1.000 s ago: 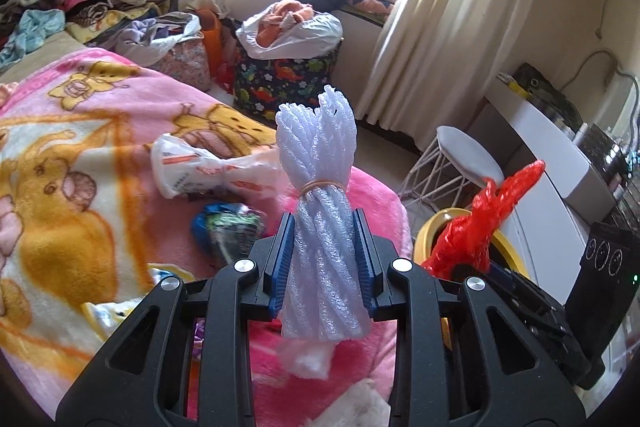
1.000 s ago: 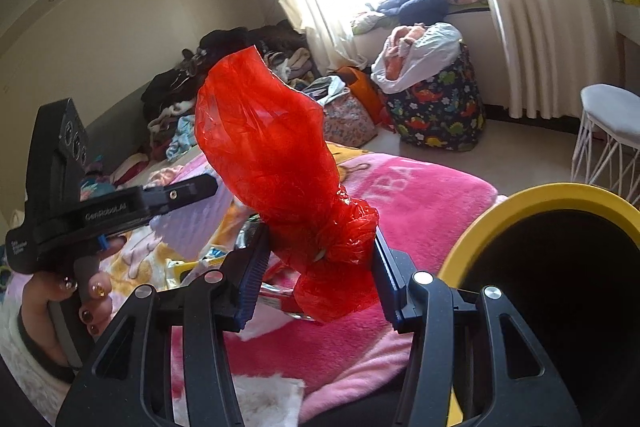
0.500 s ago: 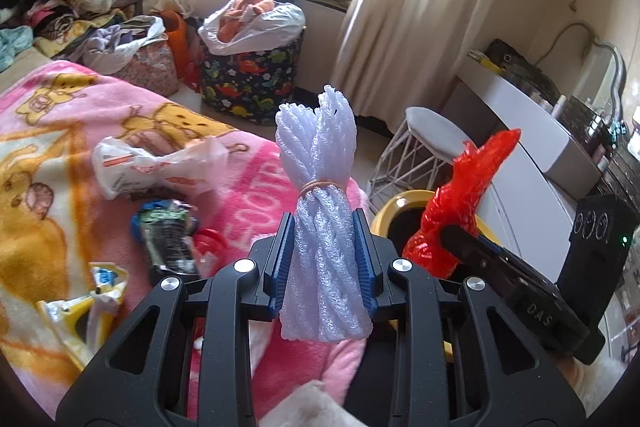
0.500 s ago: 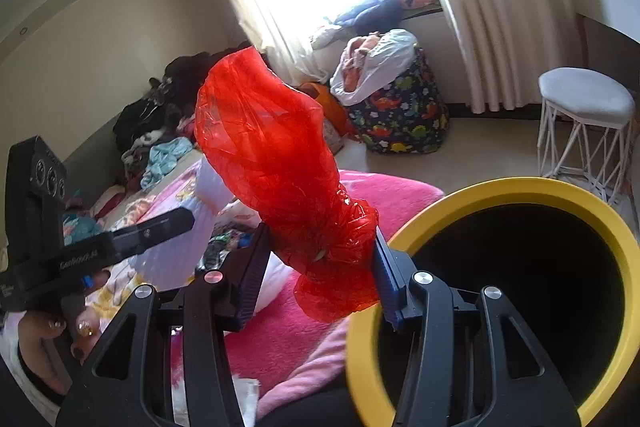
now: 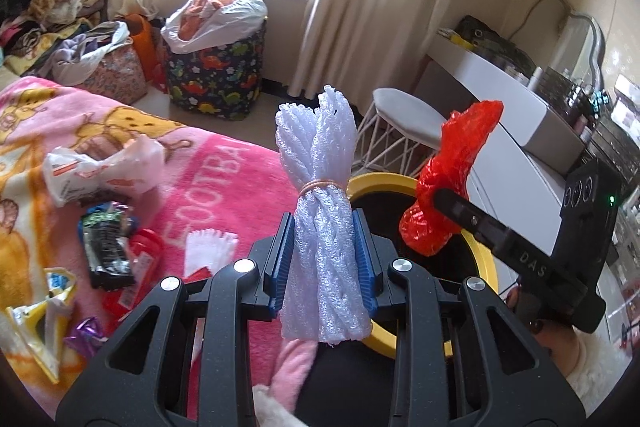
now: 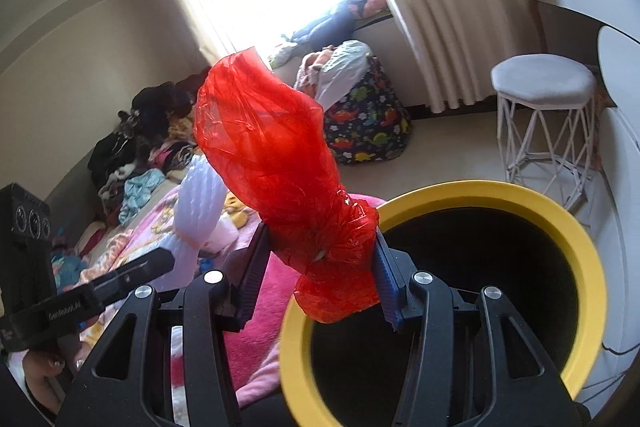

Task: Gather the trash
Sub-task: 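Carry the foam sleeves and red bag over the yellow bin and open both tools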

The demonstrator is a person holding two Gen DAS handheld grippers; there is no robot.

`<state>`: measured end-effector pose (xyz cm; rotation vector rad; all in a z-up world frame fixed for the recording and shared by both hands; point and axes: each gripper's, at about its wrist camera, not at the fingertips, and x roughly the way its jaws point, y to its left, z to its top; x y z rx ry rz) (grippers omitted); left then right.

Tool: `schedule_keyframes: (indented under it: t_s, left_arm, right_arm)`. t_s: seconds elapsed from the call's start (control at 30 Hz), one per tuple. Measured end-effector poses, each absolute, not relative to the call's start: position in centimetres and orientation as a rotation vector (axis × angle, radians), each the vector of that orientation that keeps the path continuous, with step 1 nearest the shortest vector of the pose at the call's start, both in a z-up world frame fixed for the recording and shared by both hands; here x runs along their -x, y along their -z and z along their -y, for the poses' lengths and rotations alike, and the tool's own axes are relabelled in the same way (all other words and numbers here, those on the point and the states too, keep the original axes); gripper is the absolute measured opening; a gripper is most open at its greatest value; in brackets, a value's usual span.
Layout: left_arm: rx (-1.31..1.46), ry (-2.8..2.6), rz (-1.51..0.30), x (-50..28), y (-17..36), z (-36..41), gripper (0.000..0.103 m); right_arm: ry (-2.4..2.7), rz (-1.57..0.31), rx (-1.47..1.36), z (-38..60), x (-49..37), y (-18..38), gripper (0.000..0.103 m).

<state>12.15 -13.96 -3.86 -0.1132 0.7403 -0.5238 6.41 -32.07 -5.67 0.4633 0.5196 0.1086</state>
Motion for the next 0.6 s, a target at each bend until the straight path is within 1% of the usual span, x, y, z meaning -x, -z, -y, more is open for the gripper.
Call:
schedule_keyframes:
  t_s: [0.6]
  left_arm:
    - [0.062,0.627,-0.814,-12.4,6.3,19.4,0.023]
  right_arm:
    - [0.009,-0.553,-0.549,36.2,-5.2,7.0,0.049]
